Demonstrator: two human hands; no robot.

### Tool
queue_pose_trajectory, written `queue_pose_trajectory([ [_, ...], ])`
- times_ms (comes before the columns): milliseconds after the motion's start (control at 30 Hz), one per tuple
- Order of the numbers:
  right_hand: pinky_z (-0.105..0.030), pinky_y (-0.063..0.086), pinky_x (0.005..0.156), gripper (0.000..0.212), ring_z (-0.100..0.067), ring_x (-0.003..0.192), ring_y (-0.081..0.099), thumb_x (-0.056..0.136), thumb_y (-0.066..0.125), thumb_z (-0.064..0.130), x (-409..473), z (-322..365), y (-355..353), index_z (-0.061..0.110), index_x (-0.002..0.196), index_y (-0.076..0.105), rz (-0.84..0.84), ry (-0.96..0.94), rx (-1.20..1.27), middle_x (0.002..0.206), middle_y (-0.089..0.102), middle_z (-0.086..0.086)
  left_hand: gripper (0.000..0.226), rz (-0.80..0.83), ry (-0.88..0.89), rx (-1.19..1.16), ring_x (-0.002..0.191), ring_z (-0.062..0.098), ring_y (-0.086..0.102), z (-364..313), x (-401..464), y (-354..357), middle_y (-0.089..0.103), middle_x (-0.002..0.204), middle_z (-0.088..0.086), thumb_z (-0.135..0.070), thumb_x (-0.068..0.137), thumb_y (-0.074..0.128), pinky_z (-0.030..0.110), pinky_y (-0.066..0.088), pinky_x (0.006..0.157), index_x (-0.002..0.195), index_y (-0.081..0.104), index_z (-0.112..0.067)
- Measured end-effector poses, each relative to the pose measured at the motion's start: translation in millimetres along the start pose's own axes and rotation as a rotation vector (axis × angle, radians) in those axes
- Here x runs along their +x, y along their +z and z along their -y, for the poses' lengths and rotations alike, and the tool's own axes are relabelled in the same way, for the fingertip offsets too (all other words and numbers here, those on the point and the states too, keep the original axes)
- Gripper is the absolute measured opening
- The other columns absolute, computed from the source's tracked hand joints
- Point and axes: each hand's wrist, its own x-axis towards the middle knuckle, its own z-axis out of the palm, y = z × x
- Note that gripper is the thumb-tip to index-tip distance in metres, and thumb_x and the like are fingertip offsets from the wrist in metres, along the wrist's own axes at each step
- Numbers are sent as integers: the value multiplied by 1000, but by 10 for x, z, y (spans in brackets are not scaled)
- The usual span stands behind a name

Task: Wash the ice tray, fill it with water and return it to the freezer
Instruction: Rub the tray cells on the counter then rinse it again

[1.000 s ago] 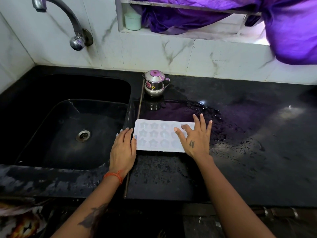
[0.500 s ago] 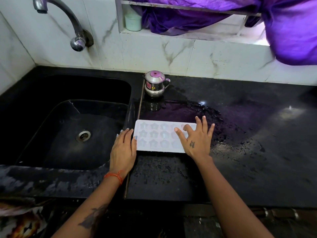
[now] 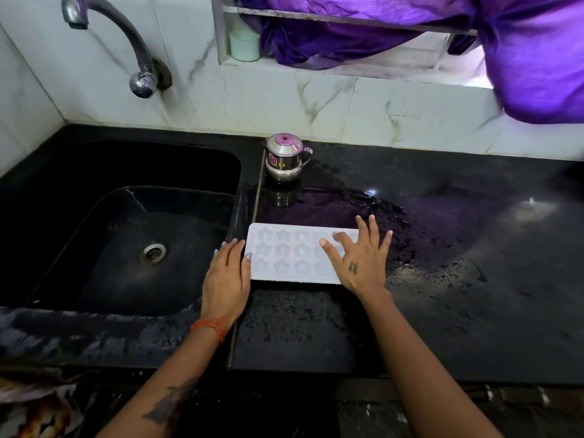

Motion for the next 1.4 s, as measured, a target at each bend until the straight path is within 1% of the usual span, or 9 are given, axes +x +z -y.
queue_pose_trajectory([
  [167,-56,-10,114,70,-24,147,-6,85,16,74,9,-18,-5,33,123,59,12,1,19,156,20,-10,42,-5,-2,-1,137,27,35,-5,-7,-4,46,142,13,-27,100,35,34,18,116,134,48,-5],
  [333,-57,-7,115,78,-25,147,0,81,10,75,-12,-11,26,27,111,64,-40,-1,20,153,28,-11,54,-8,1,2,135,29,38,-9,-11,-3,48,140,14,-36,95,26,37,21,116,133,49,-5],
  [467,-55,-9,115,66,-25,147,0,89,21,70,5,15,-17,24,113,61,-26,20,5,154,26,-12,52,-6,5,3,134,28,40,-2,-9,3,49,139,13,-35,96,26,36,21,117,132,50,-6],
  [667,-56,-3,115,70,-30,145,16,84,18,68,32,186,14,19,103,64,-171,-92,77,145,41,-16,54,-2,5,-2,134,26,40,10,4,14,49,139,11,-38,96,23,33,18,117,132,50,-8],
  [800,-54,-8,115,76,-27,146,13,83,13,71,37,251,75,22,104,68,-132,-147,34,147,39,-14,67,6,11,-16,136,25,37,9,-4,5,47,141,10,-50,92,14,31,15,117,133,49,-10],
  [933,-54,-12,115,97,-25,146,9,76,-6,79,14,232,94,27,111,67,-91,-161,35,149,35,-13,69,7,11,-25,137,24,36,10,-2,4,47,141,10,-52,91,14,29,13,116,133,48,-10],
  [1100,-55,-9,115,82,-26,146,13,83,9,74,7,231,122,26,110,69,-96,-154,27,147,40,-13,71,4,7,-25,138,24,34,6,0,7,46,142,10,-53,90,14,28,13,116,134,47,-9],
  [1233,-57,-8,115,89,-26,146,11,81,-1,75,-6,233,97,28,111,68,-84,-132,-19,148,39,-12,72,-2,4,-25,138,24,34,11,3,8,45,143,10,-54,90,13,28,12,115,134,47,-9],
  [1400,-57,-9,114,82,-27,147,7,83,4,71,-14,236,89,26,110,67,-67,-98,-56,150,35,-13,71,-5,-5,-25,138,24,33,24,6,18,46,143,10,-53,90,13,28,11,116,134,47,-9],
])
